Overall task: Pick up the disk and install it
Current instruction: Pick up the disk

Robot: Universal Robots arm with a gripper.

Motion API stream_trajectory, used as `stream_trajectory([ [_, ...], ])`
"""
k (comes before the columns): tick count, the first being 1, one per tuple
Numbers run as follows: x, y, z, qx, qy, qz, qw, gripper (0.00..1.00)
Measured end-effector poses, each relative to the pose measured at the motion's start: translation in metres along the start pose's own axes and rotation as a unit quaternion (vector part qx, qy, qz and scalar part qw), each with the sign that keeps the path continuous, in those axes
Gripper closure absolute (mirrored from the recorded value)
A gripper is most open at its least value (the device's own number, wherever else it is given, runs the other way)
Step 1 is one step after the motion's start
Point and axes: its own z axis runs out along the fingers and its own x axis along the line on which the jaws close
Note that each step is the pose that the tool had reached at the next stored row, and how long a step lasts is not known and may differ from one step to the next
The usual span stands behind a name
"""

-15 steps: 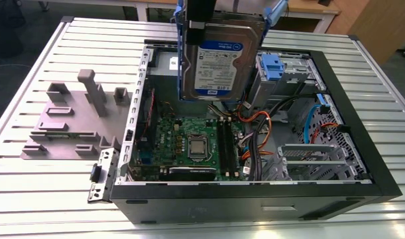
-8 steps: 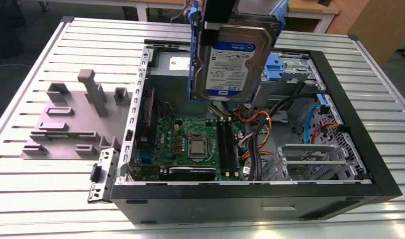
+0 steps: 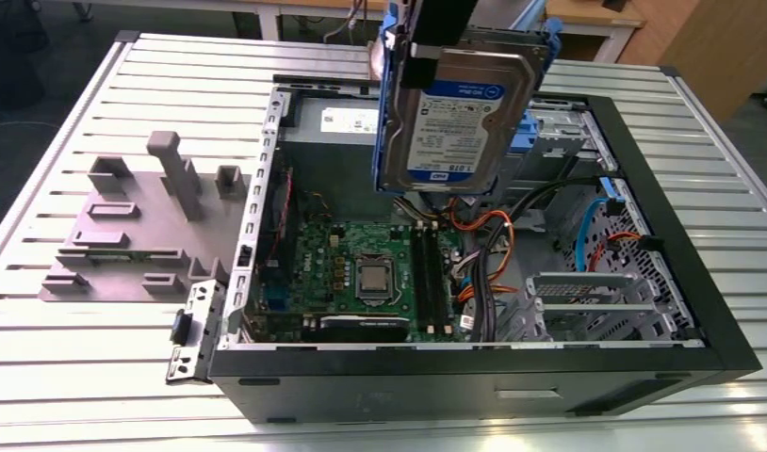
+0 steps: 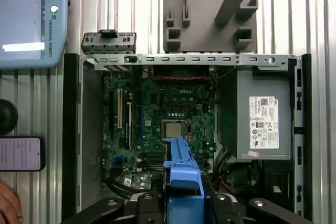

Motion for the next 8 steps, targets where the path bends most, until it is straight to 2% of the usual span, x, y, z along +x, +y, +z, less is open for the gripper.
stream_trajectory([
  [8,0.0055,-0.0034,0.0013,0.0000,0.0000,0.000,1.00000,0.64],
])
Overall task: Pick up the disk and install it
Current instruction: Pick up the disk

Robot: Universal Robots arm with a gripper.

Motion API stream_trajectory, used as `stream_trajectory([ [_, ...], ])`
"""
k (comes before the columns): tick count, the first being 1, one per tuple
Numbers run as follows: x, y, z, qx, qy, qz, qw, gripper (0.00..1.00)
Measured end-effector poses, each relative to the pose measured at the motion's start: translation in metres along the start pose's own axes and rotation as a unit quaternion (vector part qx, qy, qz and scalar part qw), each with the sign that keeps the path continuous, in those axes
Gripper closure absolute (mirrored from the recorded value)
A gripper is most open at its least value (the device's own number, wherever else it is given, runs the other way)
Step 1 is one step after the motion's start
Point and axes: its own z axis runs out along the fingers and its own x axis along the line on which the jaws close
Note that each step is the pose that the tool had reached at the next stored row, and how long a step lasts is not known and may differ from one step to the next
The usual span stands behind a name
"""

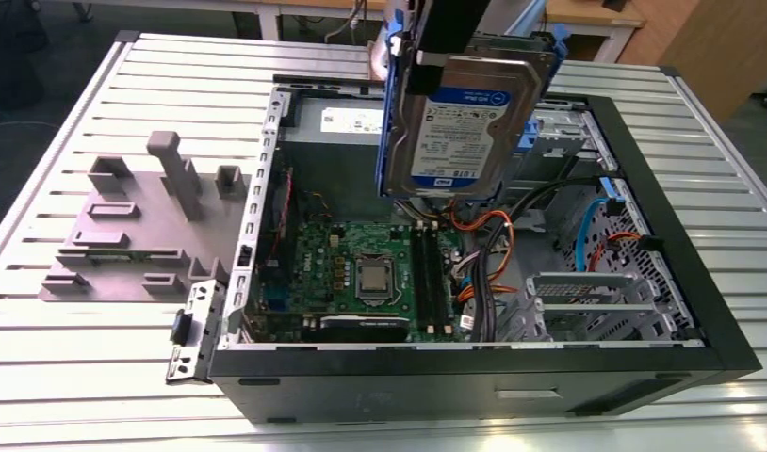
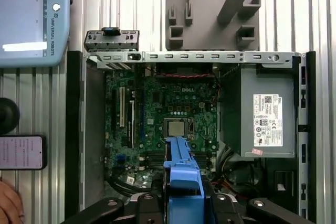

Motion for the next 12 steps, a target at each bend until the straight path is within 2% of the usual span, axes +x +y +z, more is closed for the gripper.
stream_trajectory([
  [2,0.0016,-0.0003,0.0002,0.0000,0.0000,0.000,1.00000,0.64],
  [3,0.0171,-0.0028,0.0029,0.0000,0.0000,0.000,1.00000,0.64],
  [7,0.0196,-0.0032,0.0034,0.0000,-0.0001,0.000,1.00000,0.64],
  [12,0.0167,-0.0032,0.0033,0.0000,0.0000,0.000,1.00000,0.64],
])
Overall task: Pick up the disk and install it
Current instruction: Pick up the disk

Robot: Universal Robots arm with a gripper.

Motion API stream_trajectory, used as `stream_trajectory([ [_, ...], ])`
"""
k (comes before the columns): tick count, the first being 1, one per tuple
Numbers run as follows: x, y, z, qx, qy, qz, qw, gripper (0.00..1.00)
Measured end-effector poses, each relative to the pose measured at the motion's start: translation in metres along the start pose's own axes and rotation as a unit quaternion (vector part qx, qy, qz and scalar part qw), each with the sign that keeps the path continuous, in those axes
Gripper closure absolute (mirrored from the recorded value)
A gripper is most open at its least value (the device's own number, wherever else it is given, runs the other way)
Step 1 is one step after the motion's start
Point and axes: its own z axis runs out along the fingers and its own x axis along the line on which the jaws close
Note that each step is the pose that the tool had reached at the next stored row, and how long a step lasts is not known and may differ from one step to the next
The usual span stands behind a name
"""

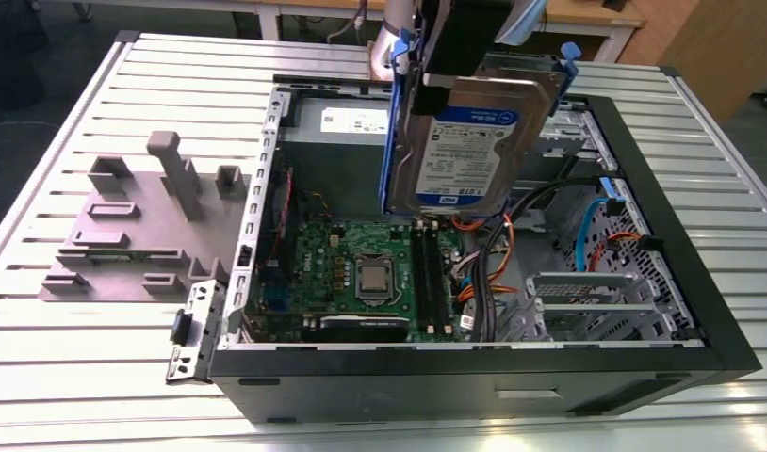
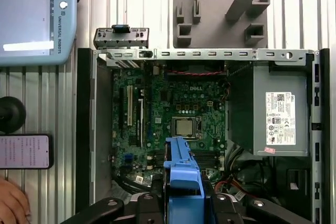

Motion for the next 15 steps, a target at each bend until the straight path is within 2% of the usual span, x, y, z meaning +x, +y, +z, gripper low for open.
stream_trajectory([
  [2,-0.0028,0.0001,-0.0001,0.0000,0.0000,0.000,1.00000,0.64],
  [13,-0.0035,0.0001,-0.0002,0.0000,0.0000,0.000,1.00000,0.64],
  [14,-0.0067,0.0002,-0.0003,0.0000,0.0000,0.000,1.00000,0.64],
  [15,-0.0067,0.0002,-0.0003,0.0000,0.0000,0.000,1.00000,0.64],
])
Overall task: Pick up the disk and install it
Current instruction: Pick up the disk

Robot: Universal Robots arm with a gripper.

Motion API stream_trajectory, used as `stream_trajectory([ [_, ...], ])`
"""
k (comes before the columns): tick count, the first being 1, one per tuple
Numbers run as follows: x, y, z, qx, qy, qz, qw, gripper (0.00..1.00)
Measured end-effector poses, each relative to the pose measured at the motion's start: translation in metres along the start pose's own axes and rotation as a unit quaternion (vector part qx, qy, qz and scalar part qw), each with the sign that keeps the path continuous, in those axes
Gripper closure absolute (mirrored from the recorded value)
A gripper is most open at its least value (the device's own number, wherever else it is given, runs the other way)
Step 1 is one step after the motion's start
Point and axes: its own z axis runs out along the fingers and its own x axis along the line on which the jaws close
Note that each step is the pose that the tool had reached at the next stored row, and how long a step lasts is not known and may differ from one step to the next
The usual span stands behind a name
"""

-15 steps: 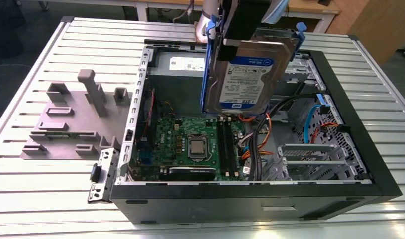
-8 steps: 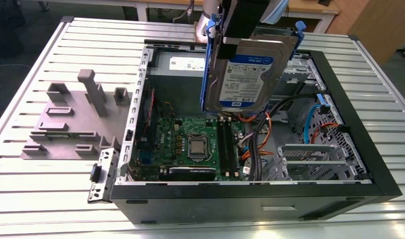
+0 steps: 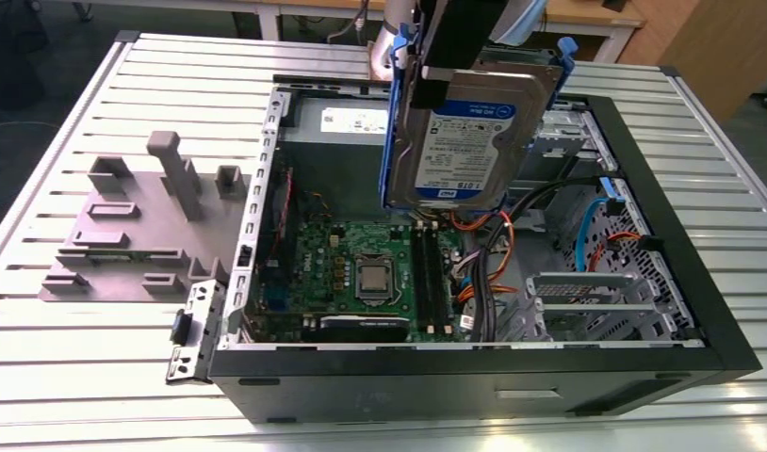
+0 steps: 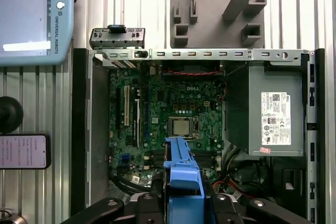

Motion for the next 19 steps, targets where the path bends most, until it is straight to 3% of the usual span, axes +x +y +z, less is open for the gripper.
stream_trajectory([
  [6,-0.0093,0.0002,-0.0003,0.0000,0.0000,0.000,1.00000,0.64],
  [17,-0.0100,0.0002,-0.0004,0.0000,0.0000,0.000,1.00000,0.64],
  [18,-0.0143,0.0003,-0.0005,0.0000,0.0000,0.000,1.00000,0.64],
  [19,-0.0143,0.0003,-0.0005,0.0000,0.0000,0.000,1.00000,0.64],
])
